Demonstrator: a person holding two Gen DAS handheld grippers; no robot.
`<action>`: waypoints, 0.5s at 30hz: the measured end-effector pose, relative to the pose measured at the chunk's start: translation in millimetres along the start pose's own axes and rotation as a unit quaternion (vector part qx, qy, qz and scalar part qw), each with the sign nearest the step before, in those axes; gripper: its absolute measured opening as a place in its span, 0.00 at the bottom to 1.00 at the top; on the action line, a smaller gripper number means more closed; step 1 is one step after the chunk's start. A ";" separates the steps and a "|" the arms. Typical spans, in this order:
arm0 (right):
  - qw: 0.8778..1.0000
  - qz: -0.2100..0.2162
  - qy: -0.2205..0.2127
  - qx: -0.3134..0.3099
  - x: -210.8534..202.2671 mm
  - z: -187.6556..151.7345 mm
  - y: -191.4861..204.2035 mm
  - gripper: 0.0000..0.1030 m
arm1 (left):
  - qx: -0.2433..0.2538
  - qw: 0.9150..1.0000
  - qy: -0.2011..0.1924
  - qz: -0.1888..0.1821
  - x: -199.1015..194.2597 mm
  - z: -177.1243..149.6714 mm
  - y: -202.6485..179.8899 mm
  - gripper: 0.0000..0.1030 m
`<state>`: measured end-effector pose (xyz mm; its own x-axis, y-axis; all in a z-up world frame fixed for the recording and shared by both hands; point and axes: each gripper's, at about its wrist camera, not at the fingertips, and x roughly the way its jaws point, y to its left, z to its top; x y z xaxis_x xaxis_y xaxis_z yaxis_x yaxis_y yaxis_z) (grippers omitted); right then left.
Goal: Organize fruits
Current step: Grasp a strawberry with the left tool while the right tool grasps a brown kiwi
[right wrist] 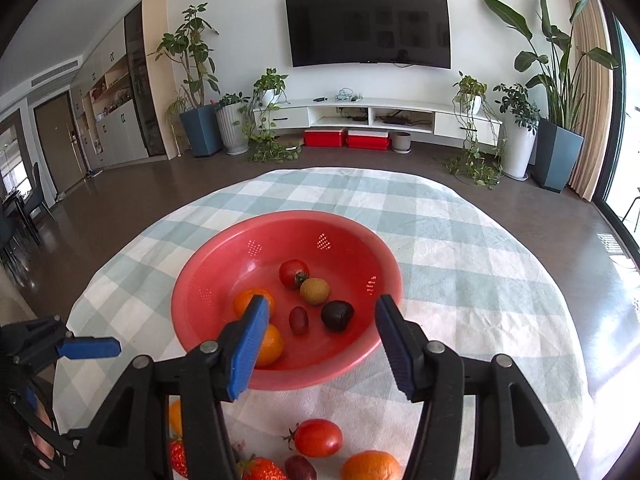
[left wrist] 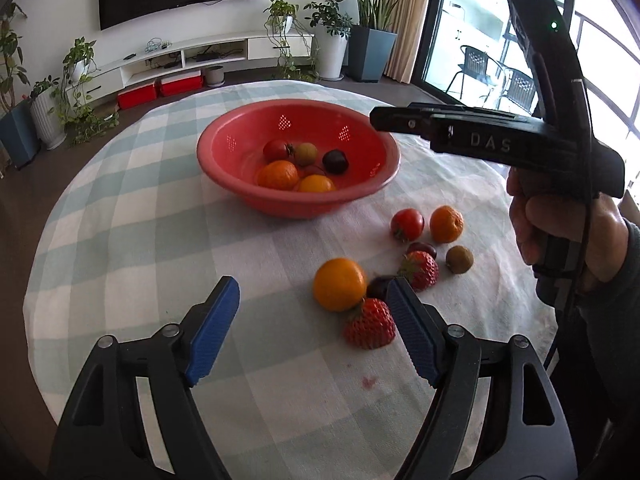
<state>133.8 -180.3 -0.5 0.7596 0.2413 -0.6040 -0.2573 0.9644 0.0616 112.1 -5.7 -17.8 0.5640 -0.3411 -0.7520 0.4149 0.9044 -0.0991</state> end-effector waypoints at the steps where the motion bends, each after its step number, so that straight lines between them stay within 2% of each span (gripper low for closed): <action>1: 1.000 0.000 -0.002 0.005 -6.7 -1.7 0.0 0.61 | 0.000 1.000 0.003 0.000 -1.0 -7.2 -3.7 0.73; 3: 1.000 -0.001 -0.005 0.017 -21.6 -6.8 -0.3 0.66 | -0.002 1.000 0.009 -0.003 -1.1 -19.9 -10.8 0.73; 6: 0.999 -0.001 -0.007 0.037 -46.1 -17.4 -0.9 0.66 | 0.002 1.000 0.021 -0.008 5.5 -31.0 -21.2 0.73; 11: 0.997 -0.013 -0.003 0.074 -82.7 -42.8 -7.0 0.66 | -0.003 1.000 0.012 -0.009 12.1 -27.9 -32.8 0.73; 15: 0.995 -0.020 0.010 0.093 -94.3 -61.0 -9.7 0.66 | -0.007 1.000 0.019 -0.008 21.4 -23.4 -35.6 0.73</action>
<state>28.2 -219.0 7.4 0.7545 0.2025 -0.6243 -0.1117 0.9770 0.1818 92.7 -39.3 -45.6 0.5306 -0.3458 -0.7739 0.4136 0.9026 -0.1197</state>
